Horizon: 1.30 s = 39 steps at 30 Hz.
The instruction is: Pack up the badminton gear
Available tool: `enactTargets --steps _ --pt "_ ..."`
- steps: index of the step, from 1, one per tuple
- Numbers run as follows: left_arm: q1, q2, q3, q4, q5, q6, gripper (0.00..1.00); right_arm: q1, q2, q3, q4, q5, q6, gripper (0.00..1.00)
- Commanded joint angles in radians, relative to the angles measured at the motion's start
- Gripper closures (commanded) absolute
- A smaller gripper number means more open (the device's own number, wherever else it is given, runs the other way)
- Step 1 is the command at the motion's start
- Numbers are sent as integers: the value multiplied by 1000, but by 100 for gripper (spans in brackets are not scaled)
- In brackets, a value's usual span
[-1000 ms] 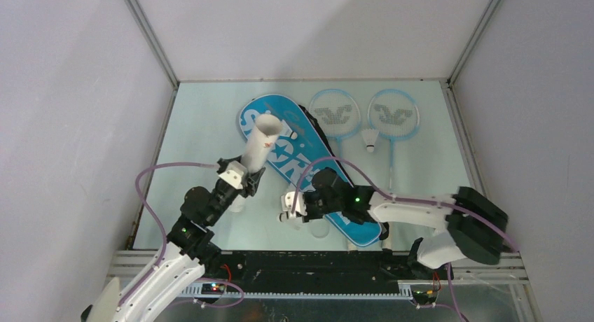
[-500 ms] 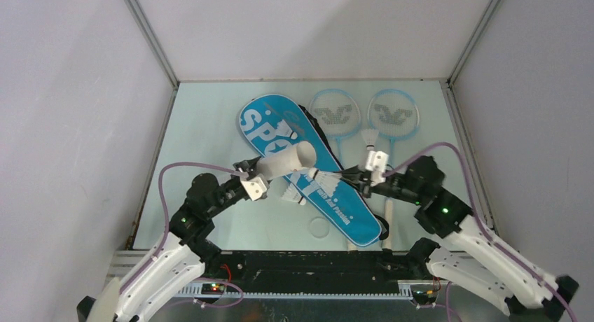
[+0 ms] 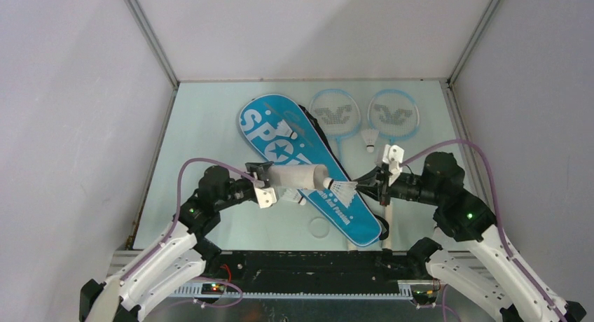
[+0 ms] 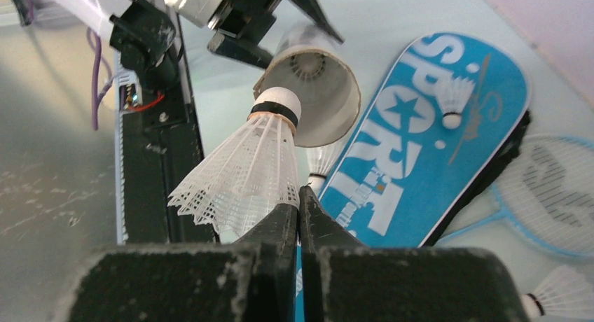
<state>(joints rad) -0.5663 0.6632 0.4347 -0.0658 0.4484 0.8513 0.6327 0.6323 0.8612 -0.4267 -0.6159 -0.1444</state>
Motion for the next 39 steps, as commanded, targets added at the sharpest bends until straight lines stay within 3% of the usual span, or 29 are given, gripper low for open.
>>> enactTargets --steps 1,9,14,27,39 --pt "-1 17 75 97 42 121 69 -1 67 58 -75 -67 -17 100" --pt "-1 70 191 -120 48 304 70 15 153 67 -5 -37 29 100" --pt "-1 69 191 -132 79 350 70 65 221 109 6 33 56 100" --pt "-1 90 189 -112 119 311 70 208 301 151 95 220 108 100" --pt "-3 99 161 11 185 206 70 354 392 203 115 511 114 100"
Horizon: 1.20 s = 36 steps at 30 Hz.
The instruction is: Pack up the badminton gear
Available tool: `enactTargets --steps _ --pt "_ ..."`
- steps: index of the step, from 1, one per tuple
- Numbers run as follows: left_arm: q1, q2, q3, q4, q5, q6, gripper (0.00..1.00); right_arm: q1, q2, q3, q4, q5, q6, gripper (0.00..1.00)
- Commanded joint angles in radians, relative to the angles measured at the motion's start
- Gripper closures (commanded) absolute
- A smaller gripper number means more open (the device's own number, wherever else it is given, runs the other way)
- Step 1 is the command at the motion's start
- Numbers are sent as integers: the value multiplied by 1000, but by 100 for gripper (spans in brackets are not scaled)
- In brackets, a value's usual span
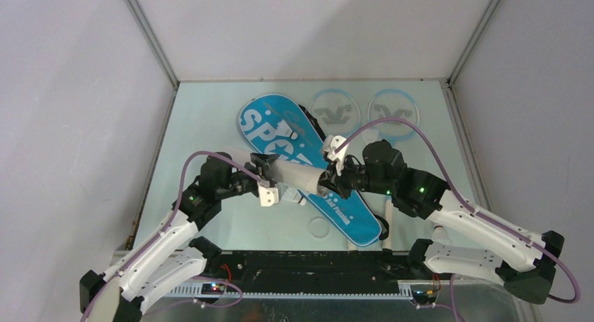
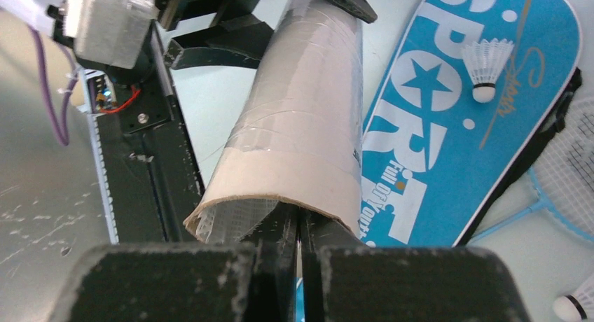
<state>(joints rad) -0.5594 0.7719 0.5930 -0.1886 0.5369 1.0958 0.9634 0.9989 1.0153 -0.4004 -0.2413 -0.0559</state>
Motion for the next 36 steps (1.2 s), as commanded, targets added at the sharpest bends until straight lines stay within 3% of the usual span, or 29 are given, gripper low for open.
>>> enactTargets --steps 1,4,9,17,25,31,35,36 --pt "-10 -13 -1 150 102 -48 70 26 33 48 97 158 28 100" --pt "-9 -20 -22 178 114 -69 70 38 46 59 93 232 22 99" --pt "-8 -22 -33 183 109 -82 70 45 36 80 70 220 -14 77" --pt "-9 -40 -44 180 99 -87 71 45 -78 81 27 193 -54 58" --pt "-9 -56 -59 198 107 -95 71 46 -156 81 -14 140 -62 55" --pt "-9 -74 -114 379 106 -229 72 44 -235 79 12 136 -77 43" --pt "-9 -128 -209 644 -12 -411 71 37 -338 30 116 198 -51 23" --pt "-10 -137 -238 693 -47 -486 71 32 -356 -5 143 245 -31 14"
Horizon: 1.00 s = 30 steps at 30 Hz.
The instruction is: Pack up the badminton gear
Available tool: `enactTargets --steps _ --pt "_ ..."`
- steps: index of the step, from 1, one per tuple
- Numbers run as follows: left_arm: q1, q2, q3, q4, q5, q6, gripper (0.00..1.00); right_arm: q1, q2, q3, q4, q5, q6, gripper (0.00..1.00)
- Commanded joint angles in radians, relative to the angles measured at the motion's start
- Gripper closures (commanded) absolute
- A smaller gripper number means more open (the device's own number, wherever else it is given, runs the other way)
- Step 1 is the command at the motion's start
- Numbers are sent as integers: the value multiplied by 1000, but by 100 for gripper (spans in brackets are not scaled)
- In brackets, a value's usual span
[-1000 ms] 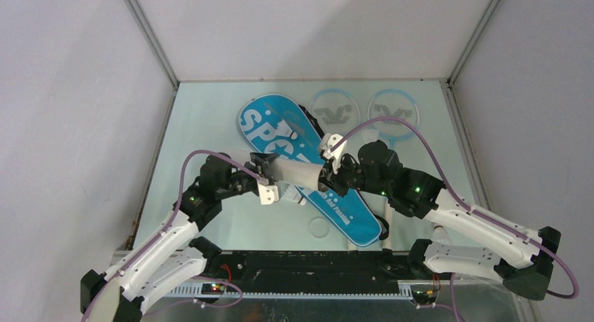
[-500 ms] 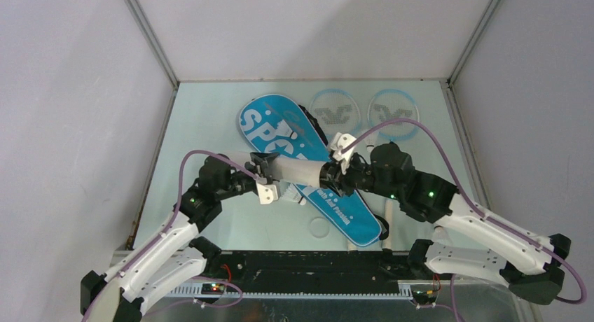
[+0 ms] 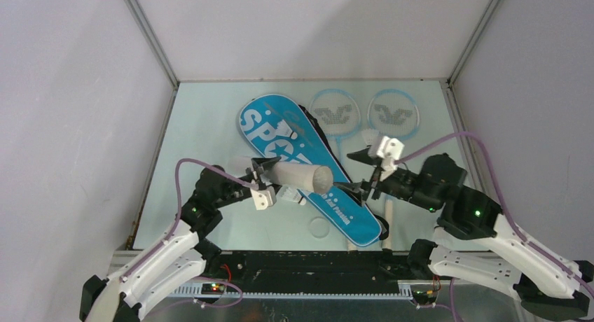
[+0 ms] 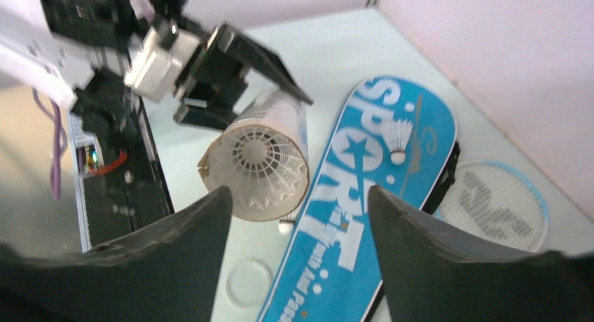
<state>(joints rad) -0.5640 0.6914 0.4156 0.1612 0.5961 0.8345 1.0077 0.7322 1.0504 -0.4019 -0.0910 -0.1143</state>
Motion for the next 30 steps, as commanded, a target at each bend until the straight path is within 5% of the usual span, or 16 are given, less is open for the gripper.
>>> enactTargets --steps 1,7,11,16,23,30 --pt "-4 -78 -76 437 -185 -311 70 -16 -122 -59 195 119 41 10" --pt "-4 -203 -170 716 -548 -727 65 -84 -141 -174 307 268 193 1" --pt "-4 -279 -211 750 -772 -905 60 -179 -14 -174 274 89 133 1" --pt "-4 -347 -139 450 -911 -962 60 -310 231 -166 297 -346 46 1" --pt "-4 -399 -117 229 -1034 -1013 58 -203 559 -52 -56 -671 -814 4" --pt "-3 -450 -136 129 -1038 -1026 56 -177 929 245 -352 -723 -1106 9"
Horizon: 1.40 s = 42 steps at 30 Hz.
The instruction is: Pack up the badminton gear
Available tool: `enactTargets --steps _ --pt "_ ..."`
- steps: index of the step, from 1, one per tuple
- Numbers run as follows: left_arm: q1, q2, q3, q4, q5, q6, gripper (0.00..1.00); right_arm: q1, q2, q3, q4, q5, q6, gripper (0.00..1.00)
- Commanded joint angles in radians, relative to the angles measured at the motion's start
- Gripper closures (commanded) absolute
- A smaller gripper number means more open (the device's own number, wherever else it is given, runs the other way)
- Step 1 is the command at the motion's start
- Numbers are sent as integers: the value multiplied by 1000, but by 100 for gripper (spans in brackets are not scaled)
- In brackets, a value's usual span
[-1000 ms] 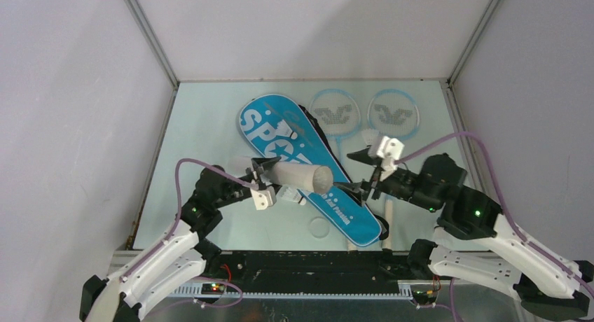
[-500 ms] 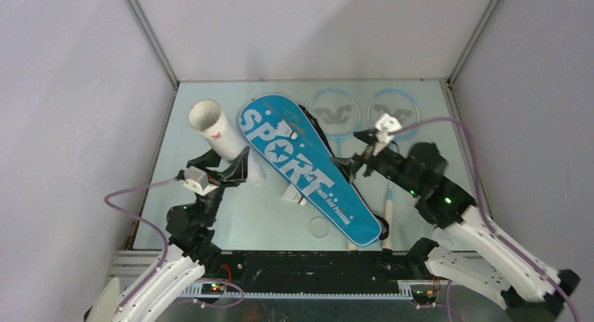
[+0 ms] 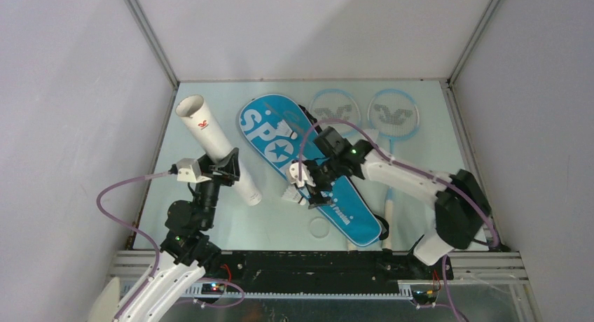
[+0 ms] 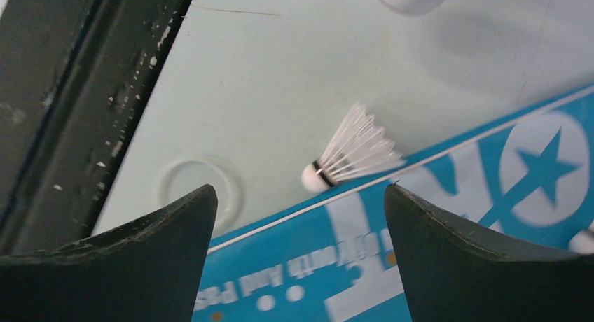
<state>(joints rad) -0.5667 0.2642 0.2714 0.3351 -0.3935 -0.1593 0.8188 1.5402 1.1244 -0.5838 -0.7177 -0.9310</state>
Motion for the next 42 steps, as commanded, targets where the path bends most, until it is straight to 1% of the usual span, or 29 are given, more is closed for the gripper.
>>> enactTargets --steps 1,3,6,11,17,19,21,22,23,24,25,26,27,28,29,30,31,32,35,39,41,42 --pt "-1 -24 15 -78 -55 -33 56 17 146 188 -180 -89 -300 9" --pt "-1 -21 20 -111 -75 -33 57 30 209 235 -193 -75 -311 9" --pt "-1 -13 22 -127 -65 -20 58 39 305 305 -208 -68 -320 10" --pt "-1 -9 17 -128 -51 6 57 37 446 430 -309 -85 -321 19" --pt "-1 -3 14 -128 6 49 58 40 548 516 -339 -85 -285 22" --pt "-1 -3 15 -132 10 53 58 42 560 530 -366 -81 -286 26" --pt "-1 -3 12 -133 11 57 59 44 559 526 -390 -78 -296 34" --pt "-1 -2 11 -132 11 58 59 44 558 526 -396 -74 -297 44" --pt "-1 -2 9 -131 13 60 59 43 555 523 -407 -72 -298 49" --pt "-1 -1 8 -129 14 61 59 42 553 521 -413 -67 -299 57" --pt "-1 -1 6 -128 16 64 59 41 548 515 -420 -64 -299 60" --pt "-1 0 6 -123 15 66 59 41 545 512 -421 -61 -299 68" --pt "-1 0 4 -121 13 68 59 40 544 508 -422 -60 -298 73" --pt "-1 0 3 -117 11 68 59 40 542 507 -422 -60 -297 80" --pt "-1 1 2 -116 11 69 59 40 541 506 -422 -59 -296 84" --pt "-1 2 2 -116 11 69 59 41 536 506 -422 -58 -295 91" --pt "-1 3 3 -117 12 69 59 41 533 506 -422 -59 -296 94" --pt "-1 4 4 -118 14 69 60 42 524 505 -421 -61 -296 100" --pt "-1 3 5 -119 16 69 60 42 501 499 -416 -66 -302 100" --pt "-1 6 7 -115 18 68 60 40 431 480 -402 -73 -301 100" --pt "-1 9 9 -111 19 69 60 37 370 449 -362 -74 -273 100" --pt "-1 13 10 -104 25 71 61 36 314 435 -303 -71 -254 100"
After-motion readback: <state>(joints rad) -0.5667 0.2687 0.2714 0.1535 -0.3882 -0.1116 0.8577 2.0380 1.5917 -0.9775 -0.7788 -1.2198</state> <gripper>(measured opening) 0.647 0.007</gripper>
